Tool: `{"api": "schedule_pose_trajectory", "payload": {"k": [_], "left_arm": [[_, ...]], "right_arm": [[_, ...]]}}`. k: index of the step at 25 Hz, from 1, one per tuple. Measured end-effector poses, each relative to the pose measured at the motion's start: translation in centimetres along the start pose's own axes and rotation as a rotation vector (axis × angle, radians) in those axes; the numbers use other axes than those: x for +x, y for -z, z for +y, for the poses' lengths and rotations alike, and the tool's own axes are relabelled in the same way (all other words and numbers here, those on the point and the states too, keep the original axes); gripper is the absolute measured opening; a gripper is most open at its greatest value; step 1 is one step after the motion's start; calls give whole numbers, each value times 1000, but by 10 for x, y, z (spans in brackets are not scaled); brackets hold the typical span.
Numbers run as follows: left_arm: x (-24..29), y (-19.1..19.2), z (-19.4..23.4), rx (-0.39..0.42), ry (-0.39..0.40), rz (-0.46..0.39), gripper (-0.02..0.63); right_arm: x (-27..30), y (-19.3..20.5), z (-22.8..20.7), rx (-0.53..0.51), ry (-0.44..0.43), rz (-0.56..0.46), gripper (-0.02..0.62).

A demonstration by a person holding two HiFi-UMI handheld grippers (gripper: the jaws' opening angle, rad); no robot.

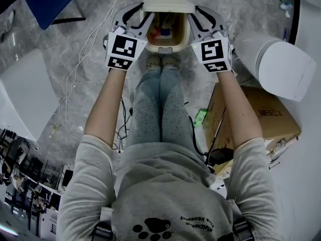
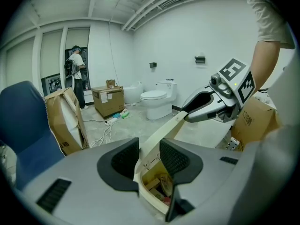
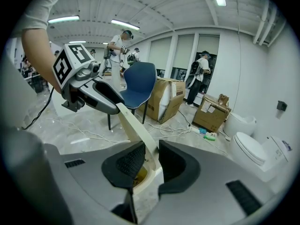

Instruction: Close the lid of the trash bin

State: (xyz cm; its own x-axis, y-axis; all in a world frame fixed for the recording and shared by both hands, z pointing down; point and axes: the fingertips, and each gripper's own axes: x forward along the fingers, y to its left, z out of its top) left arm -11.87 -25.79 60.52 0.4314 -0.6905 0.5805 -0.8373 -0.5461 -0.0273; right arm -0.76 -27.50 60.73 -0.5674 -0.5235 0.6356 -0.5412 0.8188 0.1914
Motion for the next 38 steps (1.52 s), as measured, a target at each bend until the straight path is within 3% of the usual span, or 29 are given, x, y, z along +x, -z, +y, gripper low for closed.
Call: {"api": "schedule_pose_trajectory", "payload": {"k": [38], "left_arm": [[-28, 103, -68, 39, 65, 54, 167]], "right_arm": [[-20, 84, 88, -113, -15, 72, 133]]}}
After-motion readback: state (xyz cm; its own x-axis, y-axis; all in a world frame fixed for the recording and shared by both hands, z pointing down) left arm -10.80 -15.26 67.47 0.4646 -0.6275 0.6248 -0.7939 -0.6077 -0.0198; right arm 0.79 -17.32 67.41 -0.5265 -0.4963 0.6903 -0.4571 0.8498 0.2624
